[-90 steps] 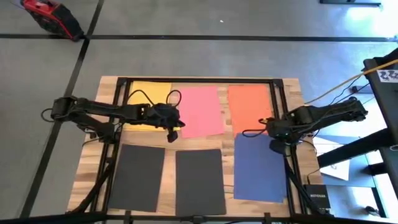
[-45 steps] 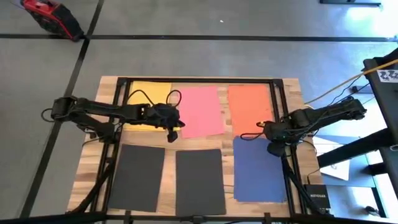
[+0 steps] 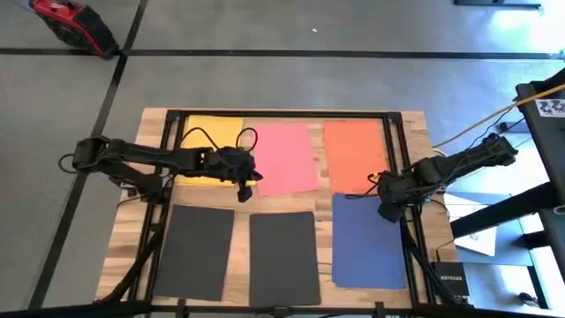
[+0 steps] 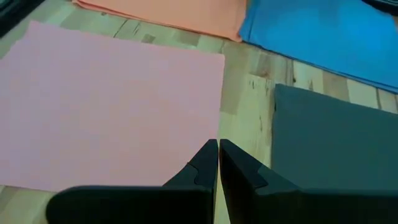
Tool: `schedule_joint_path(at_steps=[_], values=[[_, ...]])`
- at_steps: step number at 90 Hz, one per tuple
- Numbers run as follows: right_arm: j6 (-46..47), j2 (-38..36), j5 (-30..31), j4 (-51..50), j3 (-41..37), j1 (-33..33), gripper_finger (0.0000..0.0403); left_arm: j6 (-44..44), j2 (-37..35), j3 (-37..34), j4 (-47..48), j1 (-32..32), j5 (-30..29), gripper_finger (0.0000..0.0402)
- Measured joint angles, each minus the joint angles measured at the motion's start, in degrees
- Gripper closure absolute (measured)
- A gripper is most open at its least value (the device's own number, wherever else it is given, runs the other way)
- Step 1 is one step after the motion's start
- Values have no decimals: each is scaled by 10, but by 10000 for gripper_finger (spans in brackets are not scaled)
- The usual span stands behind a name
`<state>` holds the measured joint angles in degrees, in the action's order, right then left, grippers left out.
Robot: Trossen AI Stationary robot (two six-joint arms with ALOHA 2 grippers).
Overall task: Organize paper
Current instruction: Stack the blue paper on the top of the blue paper
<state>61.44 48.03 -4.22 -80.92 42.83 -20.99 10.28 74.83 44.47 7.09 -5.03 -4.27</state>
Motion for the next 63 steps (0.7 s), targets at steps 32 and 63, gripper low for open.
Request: schedule_joint_path(at_steps=[32,63], values=[[3,0,-39,24,9,0,276,3,0,0,1,0,9,402],[-104,35,68,225,16,0,281,-89,0,0,65,39,109,401]])
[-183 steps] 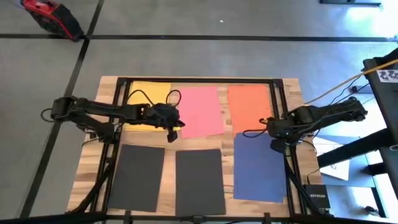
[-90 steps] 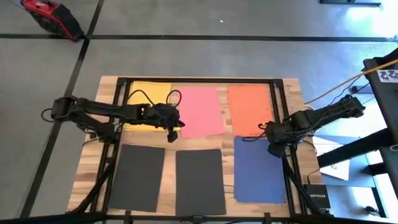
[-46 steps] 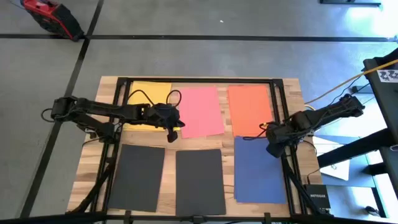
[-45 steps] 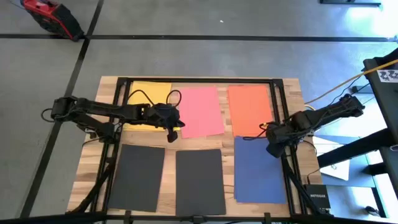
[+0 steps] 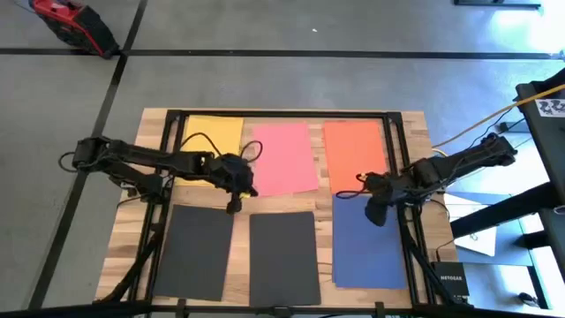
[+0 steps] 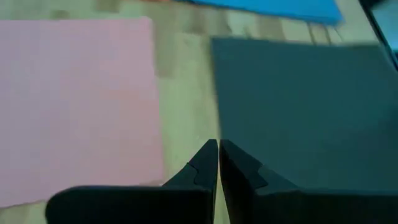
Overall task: Organize paper
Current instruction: Stack the blue paper on the top of the blue paper
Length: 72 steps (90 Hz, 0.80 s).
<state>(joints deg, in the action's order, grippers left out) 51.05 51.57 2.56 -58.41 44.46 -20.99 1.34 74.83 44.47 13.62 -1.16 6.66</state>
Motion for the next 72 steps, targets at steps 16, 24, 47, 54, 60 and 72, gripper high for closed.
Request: schedule_joint_path(at_steps=[16,24,47,54,60,72], values=[[-52,68,32,73,0,0,281,15,0,0,69,42,-3,401],[-74,106,35,106,-1,0,281,33,0,0,120,52,6,401],[-124,210,33,181,-1,0,281,43,0,0,208,62,7,365],[-132,231,32,203,-1,0,281,39,0,0,210,61,7,344],[-139,246,29,215,-1,0,281,28,0,0,215,61,6,326],[-143,257,29,234,-1,0,281,19,16,0,219,61,7,292]])
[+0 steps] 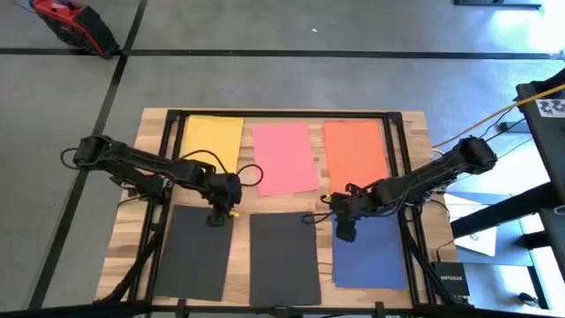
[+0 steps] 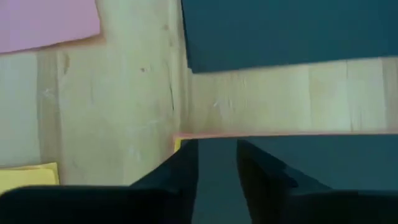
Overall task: Organize paper
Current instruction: Stack the blue paper on the top of the blue paper
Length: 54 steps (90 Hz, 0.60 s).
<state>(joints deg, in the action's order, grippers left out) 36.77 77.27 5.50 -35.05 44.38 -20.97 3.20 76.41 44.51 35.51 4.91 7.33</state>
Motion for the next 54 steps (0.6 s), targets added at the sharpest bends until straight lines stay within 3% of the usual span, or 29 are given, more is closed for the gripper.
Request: schedule_joint_path(at_steps=[29,54], values=[[0,0,0,20,0,0,281,-37,95,-1,-22,-1,-14,248],[0,0,0,20,0,0,281,-51,113,-1,-23,-2,-20,242]])
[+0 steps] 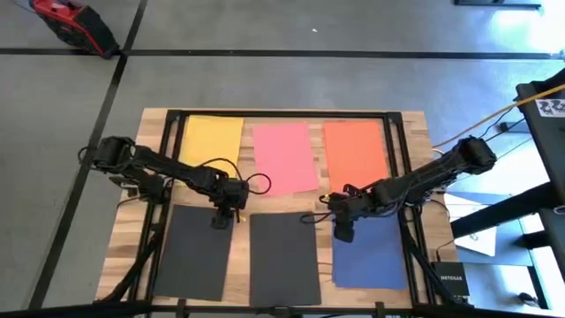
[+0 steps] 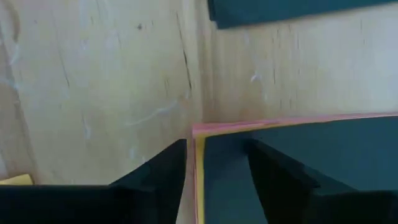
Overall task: Organize paper
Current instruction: Stack the blue paper on the top of the blue paper, then stack the black paper on the top of the black paper
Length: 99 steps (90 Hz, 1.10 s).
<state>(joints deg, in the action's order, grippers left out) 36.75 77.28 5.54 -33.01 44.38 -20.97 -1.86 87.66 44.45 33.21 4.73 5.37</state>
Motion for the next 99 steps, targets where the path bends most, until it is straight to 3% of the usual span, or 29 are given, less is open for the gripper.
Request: schedule_joint_path(at_steps=[21,54,99], values=[[0,0,1,0,0,0,281,1,0,0,3,0,-5,262],[0,0,5,-1,0,0,281,-1,0,0,4,-2,-17,394],[0,0,5,-2,0,0,281,-34,-1,2,4,-8,-12,401]])
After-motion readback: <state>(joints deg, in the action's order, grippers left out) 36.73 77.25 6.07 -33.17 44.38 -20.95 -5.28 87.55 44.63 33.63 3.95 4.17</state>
